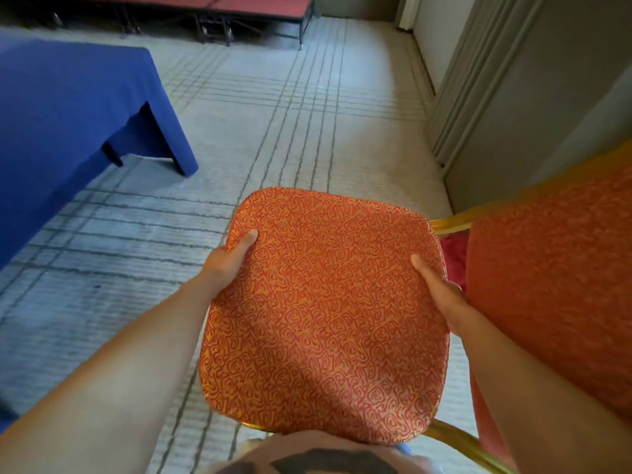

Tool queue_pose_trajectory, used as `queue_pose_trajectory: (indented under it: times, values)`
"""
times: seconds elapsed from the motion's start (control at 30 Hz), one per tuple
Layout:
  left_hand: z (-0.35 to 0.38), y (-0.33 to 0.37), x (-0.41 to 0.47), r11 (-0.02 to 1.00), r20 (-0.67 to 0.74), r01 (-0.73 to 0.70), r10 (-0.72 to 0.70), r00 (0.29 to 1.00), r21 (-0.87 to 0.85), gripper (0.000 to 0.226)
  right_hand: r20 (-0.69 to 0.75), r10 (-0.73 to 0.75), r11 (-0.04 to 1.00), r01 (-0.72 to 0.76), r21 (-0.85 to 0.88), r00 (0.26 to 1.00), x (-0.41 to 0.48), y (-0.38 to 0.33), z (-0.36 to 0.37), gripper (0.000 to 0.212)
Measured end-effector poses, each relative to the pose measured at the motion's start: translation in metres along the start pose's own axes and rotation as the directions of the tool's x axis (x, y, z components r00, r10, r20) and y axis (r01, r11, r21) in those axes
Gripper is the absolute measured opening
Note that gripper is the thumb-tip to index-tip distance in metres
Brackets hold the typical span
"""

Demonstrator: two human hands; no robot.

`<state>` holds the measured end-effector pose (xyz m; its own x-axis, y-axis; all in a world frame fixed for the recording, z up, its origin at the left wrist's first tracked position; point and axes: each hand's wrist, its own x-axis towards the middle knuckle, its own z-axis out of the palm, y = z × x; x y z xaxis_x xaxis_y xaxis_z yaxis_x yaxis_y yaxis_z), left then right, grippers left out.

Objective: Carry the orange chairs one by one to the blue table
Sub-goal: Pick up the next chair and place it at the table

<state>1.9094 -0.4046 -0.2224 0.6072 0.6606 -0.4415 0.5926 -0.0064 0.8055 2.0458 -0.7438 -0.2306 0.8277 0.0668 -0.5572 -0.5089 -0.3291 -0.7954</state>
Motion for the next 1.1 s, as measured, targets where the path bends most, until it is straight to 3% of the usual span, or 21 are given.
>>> queue_pose_trajectory:
  times: [0.07,0.17,0.27,0.4,0.53,0.67,0.73,0.87,1.0,1.1]
  values:
    - [0.012,0.02,0.045,0.999,0.006,0.019,-0.018,1.0,-0.03,0.091,-0.009,0.011,1.0,-0.011,-0.004,1.0,0.048,-0.026,0.012,0.084]
    - [0.026,0.065,0.114,0.999,-0.023,-0.008,0.007,1.0,-0.044,0.083,-0.016,0.037,0.999,-0.038,-0.016,0.999,0.123,-0.077,0.025,0.098]
    - [0.042,0.121,0.179,0.999,-0.024,-0.025,0.024,0.999,-0.044,0.082,0.003,-0.018,0.999,0.018,-0.03,1.0,0.197,-0.142,0.031,0.105]
    - [0.055,0.167,0.251,0.997,-0.061,0.042,-0.046,0.997,-0.063,0.088,0.071,-0.029,0.997,0.034,-0.068,0.997,0.271,-0.21,0.056,0.08]
    - [0.053,0.202,0.309,0.996,-0.098,0.078,-0.082,0.992,-0.047,0.085,0.079,0.066,0.992,-0.056,-0.113,0.995,0.348,-0.234,0.08,0.112]
    - [0.053,0.231,0.386,0.994,-0.104,0.1,-0.104,0.989,-0.045,0.089,0.064,0.122,0.987,-0.114,-0.117,0.991,0.414,-0.272,0.118,0.117]
    - [0.052,0.245,0.433,0.993,-0.109,0.11,-0.115,0.987,-0.048,0.092,0.062,0.113,0.988,-0.105,-0.112,0.992,0.447,-0.298,0.141,0.117]
    - [0.045,0.29,0.534,0.99,-0.092,0.113,-0.12,0.989,-0.078,0.089,0.054,0.05,0.997,-0.047,-0.063,0.997,0.507,-0.364,0.195,0.096]
    - [0.023,0.354,0.626,0.995,-0.092,0.069,-0.075,0.993,-0.068,0.083,0.044,-0.001,1.0,0.002,-0.008,0.999,0.569,-0.443,0.247,0.095]
    - [0.007,0.397,0.678,0.999,-0.097,0.002,-0.007,0.995,-0.052,0.077,0.032,-0.062,0.998,0.062,0.006,0.998,0.604,-0.501,0.275,0.109]
